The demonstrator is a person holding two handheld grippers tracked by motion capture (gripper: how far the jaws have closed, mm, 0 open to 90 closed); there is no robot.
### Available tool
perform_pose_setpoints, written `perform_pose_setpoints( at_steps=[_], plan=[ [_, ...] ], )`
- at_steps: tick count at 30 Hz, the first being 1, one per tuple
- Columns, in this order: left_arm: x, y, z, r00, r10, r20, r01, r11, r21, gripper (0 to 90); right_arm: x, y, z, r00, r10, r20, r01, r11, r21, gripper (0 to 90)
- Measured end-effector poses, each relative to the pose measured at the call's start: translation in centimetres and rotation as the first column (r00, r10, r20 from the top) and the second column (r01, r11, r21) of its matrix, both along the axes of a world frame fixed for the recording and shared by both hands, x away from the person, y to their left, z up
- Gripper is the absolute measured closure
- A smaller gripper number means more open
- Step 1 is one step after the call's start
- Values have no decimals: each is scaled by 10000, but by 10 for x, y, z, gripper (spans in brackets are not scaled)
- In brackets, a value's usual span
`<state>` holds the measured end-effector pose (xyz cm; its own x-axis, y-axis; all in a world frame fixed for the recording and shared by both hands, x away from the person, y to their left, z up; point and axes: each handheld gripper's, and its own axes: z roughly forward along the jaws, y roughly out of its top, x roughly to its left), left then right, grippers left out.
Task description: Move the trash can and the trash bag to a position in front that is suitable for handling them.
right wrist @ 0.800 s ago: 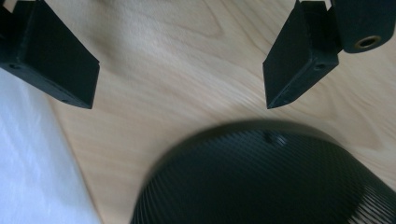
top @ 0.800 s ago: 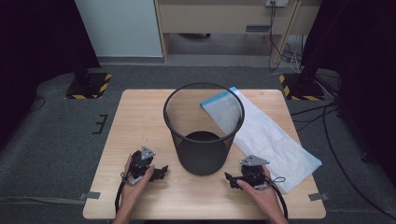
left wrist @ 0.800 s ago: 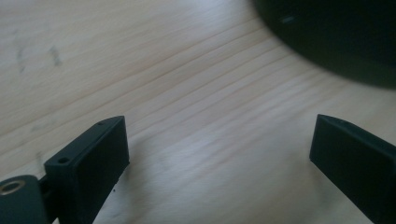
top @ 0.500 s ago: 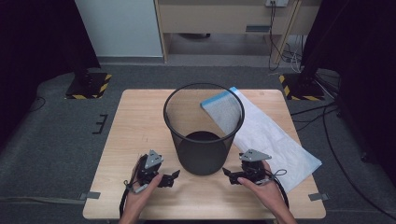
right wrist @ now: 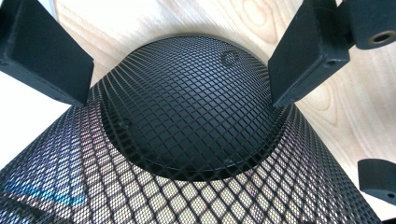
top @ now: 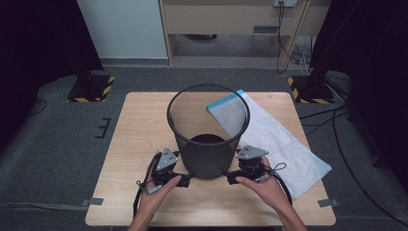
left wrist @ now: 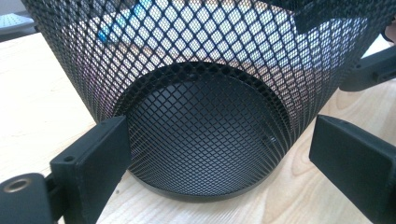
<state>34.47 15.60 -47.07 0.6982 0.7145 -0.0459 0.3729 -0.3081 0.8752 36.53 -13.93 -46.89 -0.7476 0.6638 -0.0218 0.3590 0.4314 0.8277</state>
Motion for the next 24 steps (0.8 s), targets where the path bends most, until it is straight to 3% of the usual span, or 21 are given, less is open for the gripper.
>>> perform_pose_setpoints(
  at_steps=[5,7,10,19,24],
  plan=[
    [11,6,1,9999,96,-74,-96,9999,-62,48,9,8,1,10000,-47,-75,46,9999,-89,69],
    [16,9,-1,9999,89,-109,-92,9995,-318,48,14,11,2,10000,-37,-39,36,9997,-250,69],
    [25,14,-1,9997,125,-203,-137,9980,-612,61,23,14,2,9999,-34,-103,33,9999,-110,71],
    [35,9,1,9994,161,-291,-175,9986,-490,46,35,12,3,9996,-109,-276,104,9998,-174,73],
    [39,3,2,9995,90,-311,-97,9997,-216,45,38,8,3,9997,-131,-218,127,9997,-192,75]
  ],
)
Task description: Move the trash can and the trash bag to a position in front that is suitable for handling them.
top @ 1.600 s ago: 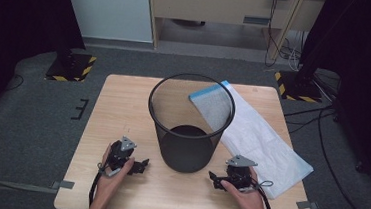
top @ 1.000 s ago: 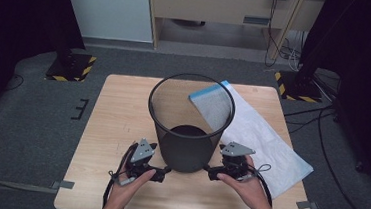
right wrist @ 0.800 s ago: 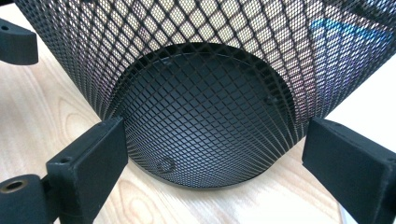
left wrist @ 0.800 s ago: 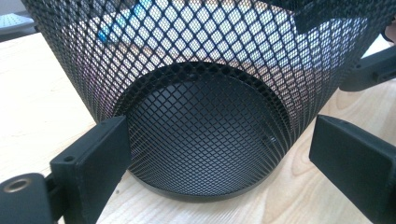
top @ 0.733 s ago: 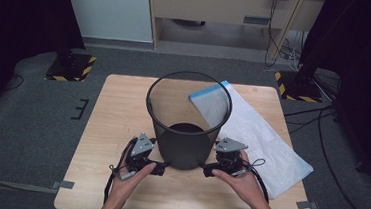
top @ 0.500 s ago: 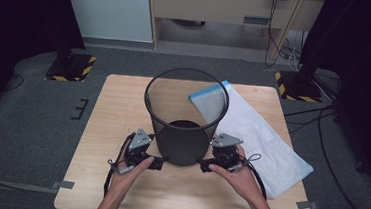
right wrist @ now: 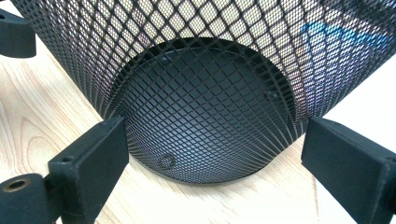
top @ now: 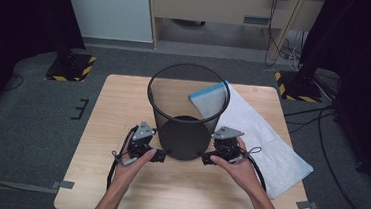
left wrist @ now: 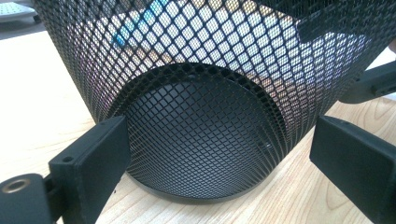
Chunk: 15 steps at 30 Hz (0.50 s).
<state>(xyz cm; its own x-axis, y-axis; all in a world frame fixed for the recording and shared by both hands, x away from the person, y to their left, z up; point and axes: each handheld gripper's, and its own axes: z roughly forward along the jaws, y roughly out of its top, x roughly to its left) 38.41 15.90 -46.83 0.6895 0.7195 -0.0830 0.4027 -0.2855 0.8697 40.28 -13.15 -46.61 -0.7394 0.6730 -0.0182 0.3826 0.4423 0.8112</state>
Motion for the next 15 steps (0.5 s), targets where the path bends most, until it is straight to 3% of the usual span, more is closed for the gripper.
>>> perform_pose_setpoints(
  at_steps=[14,15],
  plan=[
    [8,-5,0,9999,-134,-47,134,9999,-61,42,2,-12,0,9998,-202,56,203,9998,-88,92],
    [7,-3,-1,10000,-42,-13,42,9999,102,37,2,-14,0,9997,-224,86,225,9996,-148,96]
  ],
)
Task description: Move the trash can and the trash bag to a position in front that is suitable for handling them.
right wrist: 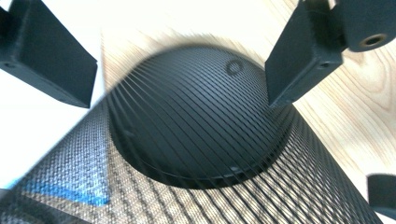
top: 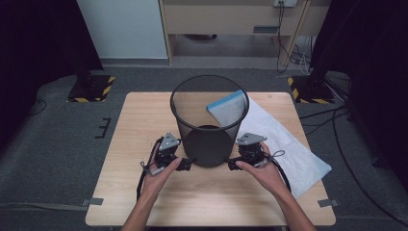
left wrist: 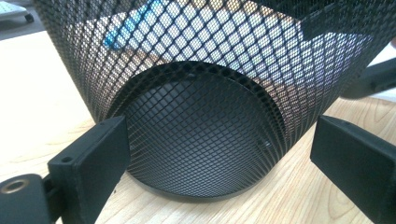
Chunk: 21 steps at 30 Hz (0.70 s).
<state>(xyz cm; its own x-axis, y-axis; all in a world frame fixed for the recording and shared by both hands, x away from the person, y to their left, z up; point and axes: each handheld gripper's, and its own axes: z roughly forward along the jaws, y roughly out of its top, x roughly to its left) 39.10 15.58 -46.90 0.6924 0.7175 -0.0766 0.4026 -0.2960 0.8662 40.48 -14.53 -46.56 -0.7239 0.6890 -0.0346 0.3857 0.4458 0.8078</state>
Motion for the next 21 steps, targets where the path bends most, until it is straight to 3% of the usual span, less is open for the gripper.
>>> perform_pose_setpoints(
  at_steps=[3,5,7,8,9,10,11,15,18,19,21],
  plan=[
    [-4,14,-4,9998,179,14,-180,9997,172,35,-1,-16,-3,9999,-148,82,151,9992,-382,110],
    [-6,25,-7,9993,350,114,-353,9990,266,35,3,-27,-7,9982,-586,-109,579,9968,-549,158],
    [-4,37,-11,9980,614,134,-619,9974,373,41,15,-39,-14,9938,-1093,-196,1076,9915,-727,181],
    [-4,37,-11,9980,614,134,-619,9974,373,43,15,-39,-14,9938,-1093,-196,1076,9915,-727,181],
    [-1,48,-15,9951,932,320,-953,9928,732,44,26,-46,-21,9873,-1555,-314,1524,9846,-854,223],
    [-1,48,-15,9951,932,320,-953,9928,732,45,31,-48,-25,9842,-1729,-383,1690,9817,-882,236],
    [3,56,-19,9928,1173,260,-1193,9879,991,47,35,-49,-28,9828,-1800,-420,1752,9795,-991,242],
    [7,74,-33,9851,1718,-26,-1704,9787,1147,51,51,-46,-41,9760,-2059,-703,1950,9712,-1372,268],
    [8,78,-38,9834,1806,-184,-1768,9757,1291,53,56,-44,-45,9724,-2184,-824,2069,9697,-1298,271],
    [10,79,-44,9803,1905,-518,-1811,9722,1485,54,61,-44,-49,9685,-2287,-991,2162,9687,-1222,269],
    [12,78,-50,9781,1918,-811,-1784,9727,1483,55,65,-42,-53,9648,-2309,-1255,2142,9676,-1335,262]
  ],
)
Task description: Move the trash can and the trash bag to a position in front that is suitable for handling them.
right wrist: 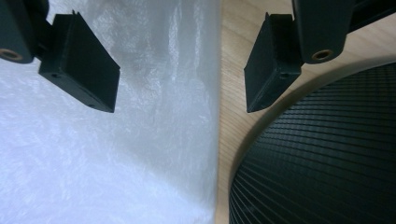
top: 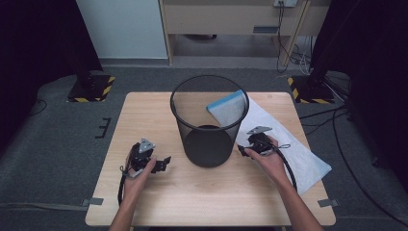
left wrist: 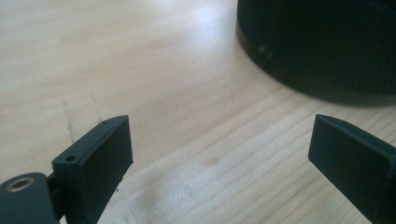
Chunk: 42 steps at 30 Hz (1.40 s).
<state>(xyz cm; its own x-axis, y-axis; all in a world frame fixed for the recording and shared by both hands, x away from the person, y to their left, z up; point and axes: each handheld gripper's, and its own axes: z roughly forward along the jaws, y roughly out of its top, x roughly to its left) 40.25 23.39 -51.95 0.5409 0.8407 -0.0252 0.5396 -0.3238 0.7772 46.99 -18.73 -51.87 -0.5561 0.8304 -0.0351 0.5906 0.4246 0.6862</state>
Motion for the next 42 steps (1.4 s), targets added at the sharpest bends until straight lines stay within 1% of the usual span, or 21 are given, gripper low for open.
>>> perform_pose_setpoints(
  at_steps=[3,4,7,8,12,13,14,15,16,19,21,22,27,28,29,30,33,39,40,41,42],
  plan=[
    [1,-1,-5,9997,-75,-213,78,9999,138,54,5,2,-3,10000,-2,14,2,10000,-18,291],
    [1,-1,-6,9998,-82,-195,85,9999,147,54,6,3,-4,10000,-12,-70,13,9999,107,311],
    [-1,-2,-6,9996,-113,-264,116,9999,123,56,9,4,-7,9999,84,-97,-84,9999,58,340],
    [-2,-3,-8,9996,-144,-228,147,9998,114,56,12,4,-9,9998,69,-173,-65,9998,210,373],
    [-4,-4,-10,9994,-212,-269,215,9997,127,56,15,1,-10,9997,230,19,-231,9989,397,548],
    [-4,-4,-10,9994,-212,-269,215,9997,127,56,15,1,-10,9997,230,19,-231,9989,397,548],
    [-5,-6,-11,9994,-237,-265,241,9996,138,57,16,-1,-9,9999,128,-10,-127,9989,455,646],
    [-5,-6,-11,9994,-237,-265,241,9996,138,57,16,-1,-9,9999,128,-10,-127,9989,455,646],
    [-7,-8,-11,9991,-306,-304,311,9994,168,57,18,-5,-10,9999,73,85,-77,9990,443,748],
    [-8,-10,-10,9989,-376,-267,383,9990,245,57,21,-8,-10,10000,-34,53,31,9989,472,890],
    [-8,-11,-8,9992,-380,-136,381,9992,104,57,22,-10,-9,10000,-22,21,21,9988,498,900],
    [-9,-10,-6,9993,-364,25,364,9993,-22,57,24,-13,-9,9995,-214,-236,235,9957,899,900],
    [-8,-8,4,9994,-228,250,235,9993,-289,55,26,-22,-1,9989,-418,-194,439,9910,1268,900],
    [-8,-8,10,9990,-169,407,179,9995,-250,54,27,-26,7,9991,-377,-204,399,9919,1208,900],
    [-8,-8,10,9990,-169,407,179,9995,-250,54,27,-26,7,9991,-377,-204,399,9919,1208,900],
    [-9,-7,16,9991,-199,383,214,9990,-390,54,31,-30,19,9988,-430,-221,457,9889,1412,900],
    [-7,-7,22,9989,-194,424,192,9998,51,54,36,-32,35,9993,-348,-124,362,9891,1425,900],
    [-2,-3,35,9978,-42,664,49,9999,-109,55,43,-33,58,9996,-236,-121,252,9865,1620,900],
    [2,-1,44,9974,-200,689,217,9995,-250,54,45,-32,66,9997,-182,-169,207,9856,1679,900],
    [2,-1,44,9974,-200,689,217,9995,-250,52,45,-32,66,9997,-182,-169,207,9856,1679,900],
    [5,0,53,9965,-279,785,282,9996,-25,51,47,-31,73,9998,-104,-164,129,9860,1663,900]
  ],
)
